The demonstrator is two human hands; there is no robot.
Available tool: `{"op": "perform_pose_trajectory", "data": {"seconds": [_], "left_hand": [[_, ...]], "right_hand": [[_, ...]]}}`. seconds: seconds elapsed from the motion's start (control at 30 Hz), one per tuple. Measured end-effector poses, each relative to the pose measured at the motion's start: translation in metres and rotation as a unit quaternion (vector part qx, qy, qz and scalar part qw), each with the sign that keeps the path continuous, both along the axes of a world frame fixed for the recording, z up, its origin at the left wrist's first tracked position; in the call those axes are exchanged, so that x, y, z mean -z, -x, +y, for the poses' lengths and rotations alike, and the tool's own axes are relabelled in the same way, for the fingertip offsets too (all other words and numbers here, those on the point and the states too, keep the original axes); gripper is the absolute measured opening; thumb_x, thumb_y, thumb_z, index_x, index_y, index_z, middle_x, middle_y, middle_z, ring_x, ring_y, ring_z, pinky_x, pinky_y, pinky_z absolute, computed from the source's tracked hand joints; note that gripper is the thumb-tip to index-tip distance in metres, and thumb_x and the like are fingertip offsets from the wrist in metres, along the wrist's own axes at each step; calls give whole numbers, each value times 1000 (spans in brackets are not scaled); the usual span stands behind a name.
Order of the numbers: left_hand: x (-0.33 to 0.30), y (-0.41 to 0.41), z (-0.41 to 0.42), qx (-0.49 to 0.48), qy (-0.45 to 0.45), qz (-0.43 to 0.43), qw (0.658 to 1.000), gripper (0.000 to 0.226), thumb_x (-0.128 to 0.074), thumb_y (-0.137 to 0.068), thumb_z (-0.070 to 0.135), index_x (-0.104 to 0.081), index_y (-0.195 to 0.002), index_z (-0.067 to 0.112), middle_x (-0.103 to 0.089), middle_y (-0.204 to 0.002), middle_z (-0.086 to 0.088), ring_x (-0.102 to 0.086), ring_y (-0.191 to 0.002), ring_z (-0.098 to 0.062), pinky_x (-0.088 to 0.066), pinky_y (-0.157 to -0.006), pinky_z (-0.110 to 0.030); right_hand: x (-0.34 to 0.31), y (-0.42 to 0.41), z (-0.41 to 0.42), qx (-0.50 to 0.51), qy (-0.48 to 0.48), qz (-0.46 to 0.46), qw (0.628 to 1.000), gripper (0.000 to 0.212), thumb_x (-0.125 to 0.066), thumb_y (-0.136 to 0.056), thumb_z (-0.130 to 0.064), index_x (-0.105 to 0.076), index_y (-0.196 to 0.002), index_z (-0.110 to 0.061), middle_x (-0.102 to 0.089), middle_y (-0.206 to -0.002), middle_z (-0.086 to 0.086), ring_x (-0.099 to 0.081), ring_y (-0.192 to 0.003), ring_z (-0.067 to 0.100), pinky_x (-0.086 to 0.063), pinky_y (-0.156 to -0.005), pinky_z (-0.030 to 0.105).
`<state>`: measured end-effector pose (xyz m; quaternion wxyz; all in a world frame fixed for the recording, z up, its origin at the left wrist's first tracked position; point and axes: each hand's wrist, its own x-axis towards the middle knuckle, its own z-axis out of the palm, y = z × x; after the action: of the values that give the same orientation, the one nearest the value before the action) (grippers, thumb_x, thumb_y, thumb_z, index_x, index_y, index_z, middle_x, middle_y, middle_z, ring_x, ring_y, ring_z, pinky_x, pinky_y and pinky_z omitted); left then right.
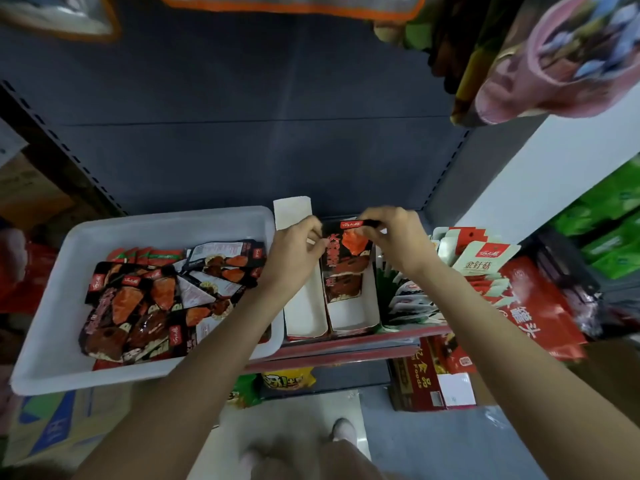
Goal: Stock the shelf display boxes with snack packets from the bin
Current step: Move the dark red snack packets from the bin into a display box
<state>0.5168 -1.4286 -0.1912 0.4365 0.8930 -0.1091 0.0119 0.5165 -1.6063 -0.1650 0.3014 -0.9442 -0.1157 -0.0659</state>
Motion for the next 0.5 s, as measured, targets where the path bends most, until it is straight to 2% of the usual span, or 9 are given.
{"op": "perform_pose_trajectory", "data": {"seconds": [0.07,0.1,0.17,0.23,0.33,0.5], "left_hand": [[5,-4,0,0,-8,-13,1000,11,-61,-90,12,-59,-101,10,-59,-89,5,-57,-73,-7,-41,-62,-3],[7,-6,0,-2,-9,-27,1000,13,-61,-90,11,-60,-103,11,-59,-89,5,-57,-73,-6,-44,-66,-8],[9,-9,-2,1,-21,-52,998,12,-61,-89,8,-62,-101,11,-59,-89,2,-57,-74,-10,-49,-71,-22],[13,-11,-4,13,-54,-52,997,10,-61,-89,8,-63,-98,10,-61,-90,-2,-56,-75,-12,-50,-71,-29],[23,-12,-5,18,-108,-17,994,12,-61,-90,12,-66,-100,12,-67,-94,-2,-56,-76,-13,-48,-69,-29],[32,-14,-10,-6,-145,20,989,14,-61,-90,16,-66,-103,15,-67,-97,0,-62,-89,-17,-49,-71,-29]], "right_hand": [[8,-5,-1,1,23,17,1000,6,-62,-87,-3,-68,-85,-4,-64,-78,3,-51,-69,13,-34,-62,11],[11,-7,-1,-4,37,29,999,7,-62,-87,-3,-68,-84,-4,-66,-80,6,-51,-68,15,-33,-61,12],[17,-12,0,-8,59,50,997,8,-61,-86,-3,-69,-85,-5,-67,-82,10,-56,-72,20,-38,-65,21],[21,-16,2,-3,75,55,996,11,-60,-86,-4,-70,-89,-10,-69,-88,8,-62,-81,25,-47,-71,30],[28,-19,6,6,109,69,992,17,-58,-87,-8,-69,-97,-15,-69,-98,7,-63,-91,26,-52,-77,40],[37,-26,10,12,121,129,984,18,-56,-87,-7,-69,-95,-18,-69,-99,5,-63,-91,24,-53,-77,39]]}}
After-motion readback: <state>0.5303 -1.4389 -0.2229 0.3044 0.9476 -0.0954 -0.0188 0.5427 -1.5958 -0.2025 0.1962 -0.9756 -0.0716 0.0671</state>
